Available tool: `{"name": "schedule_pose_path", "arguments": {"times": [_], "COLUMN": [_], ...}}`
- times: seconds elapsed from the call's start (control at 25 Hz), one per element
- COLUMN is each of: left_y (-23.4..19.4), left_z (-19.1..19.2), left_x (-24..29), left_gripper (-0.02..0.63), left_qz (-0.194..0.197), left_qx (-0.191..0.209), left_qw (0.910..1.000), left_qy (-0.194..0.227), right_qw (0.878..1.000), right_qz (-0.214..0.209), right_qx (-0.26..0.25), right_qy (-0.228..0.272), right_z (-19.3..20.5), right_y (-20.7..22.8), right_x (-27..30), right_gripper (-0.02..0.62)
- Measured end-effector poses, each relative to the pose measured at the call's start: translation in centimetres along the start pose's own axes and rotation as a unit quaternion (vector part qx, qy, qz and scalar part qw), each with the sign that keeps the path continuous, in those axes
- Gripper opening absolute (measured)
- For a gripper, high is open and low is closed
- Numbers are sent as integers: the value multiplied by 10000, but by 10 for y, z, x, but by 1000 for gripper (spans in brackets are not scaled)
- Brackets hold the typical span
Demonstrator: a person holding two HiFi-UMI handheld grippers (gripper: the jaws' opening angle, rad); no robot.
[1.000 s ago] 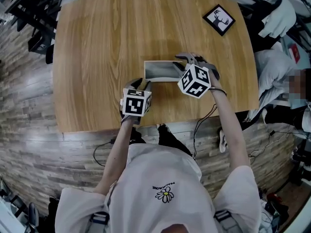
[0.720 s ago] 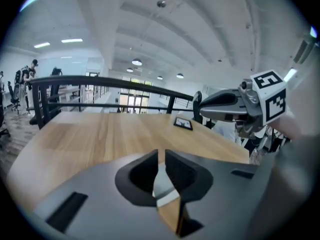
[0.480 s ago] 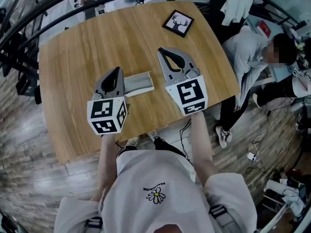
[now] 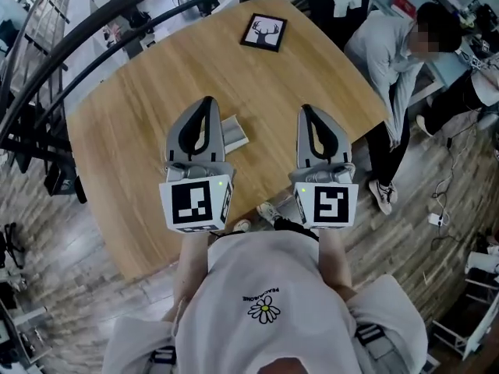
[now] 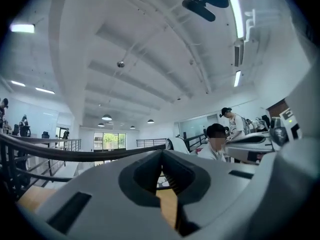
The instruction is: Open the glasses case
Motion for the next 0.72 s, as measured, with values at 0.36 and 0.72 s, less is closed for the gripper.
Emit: {"name": "schedule_pose_path", "arguments": {"times": [0.36, 0.72], "left_y": [31, 39], "left_z": [1, 8], "left_x": [7, 6], "left_gripper": [15, 15], "left_qz": [317, 292], "left_qx": [178, 123], "left_qw": [9993, 9995], "left_qy": [-19, -76], "right_qw": [9996, 9996], "right_qz": [142, 19], "right_qx": [204, 224], "right_qy": [-149, -147], "right_z": [5, 8], "right_y": [5, 3], "right_x": [-14, -16], "right_gripper": [5, 5]}}
Point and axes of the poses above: the fingertips, and each gripper's own axes: x forward along the fingers, y to its right, z out of its underside, the point moved 4 cm from there along -x, backward along the fingers, and after that the axes turned 4 degrees about z, right-handed, at the moved point
